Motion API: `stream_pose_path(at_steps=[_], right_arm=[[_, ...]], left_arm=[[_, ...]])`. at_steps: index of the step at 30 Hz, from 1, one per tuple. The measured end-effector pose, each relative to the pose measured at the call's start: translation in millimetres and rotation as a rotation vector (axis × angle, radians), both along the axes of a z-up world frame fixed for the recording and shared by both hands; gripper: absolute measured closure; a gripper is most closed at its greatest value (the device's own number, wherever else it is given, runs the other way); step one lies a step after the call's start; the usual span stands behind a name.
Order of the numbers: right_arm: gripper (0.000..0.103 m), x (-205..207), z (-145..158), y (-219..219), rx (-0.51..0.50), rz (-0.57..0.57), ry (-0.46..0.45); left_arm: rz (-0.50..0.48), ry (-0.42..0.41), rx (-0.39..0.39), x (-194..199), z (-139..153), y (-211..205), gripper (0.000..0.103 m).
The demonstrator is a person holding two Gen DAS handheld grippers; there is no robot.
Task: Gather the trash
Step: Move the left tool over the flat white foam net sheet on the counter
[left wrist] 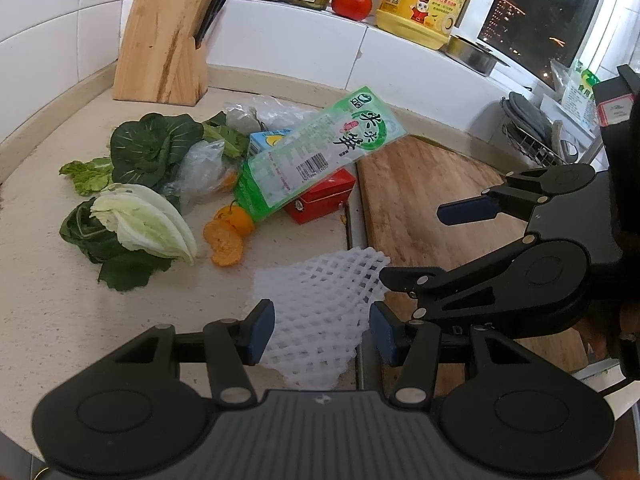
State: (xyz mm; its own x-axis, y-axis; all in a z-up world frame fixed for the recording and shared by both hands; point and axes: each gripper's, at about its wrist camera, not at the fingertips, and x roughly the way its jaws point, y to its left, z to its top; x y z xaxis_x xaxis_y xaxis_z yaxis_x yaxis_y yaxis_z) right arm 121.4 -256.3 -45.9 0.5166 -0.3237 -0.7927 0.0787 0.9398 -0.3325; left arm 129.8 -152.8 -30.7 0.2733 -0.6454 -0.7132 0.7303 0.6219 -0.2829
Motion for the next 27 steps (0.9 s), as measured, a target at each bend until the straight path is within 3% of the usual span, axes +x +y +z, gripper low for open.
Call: stream_pose_path(at_steps=[27], right_arm=[[0.022,-7.0,2.6,-2.3,-0.076,-0.003,-0.015]], left_arm=[[0.011,-0.015,0.024,-3.0,-2.7,-5.6,0.057]])
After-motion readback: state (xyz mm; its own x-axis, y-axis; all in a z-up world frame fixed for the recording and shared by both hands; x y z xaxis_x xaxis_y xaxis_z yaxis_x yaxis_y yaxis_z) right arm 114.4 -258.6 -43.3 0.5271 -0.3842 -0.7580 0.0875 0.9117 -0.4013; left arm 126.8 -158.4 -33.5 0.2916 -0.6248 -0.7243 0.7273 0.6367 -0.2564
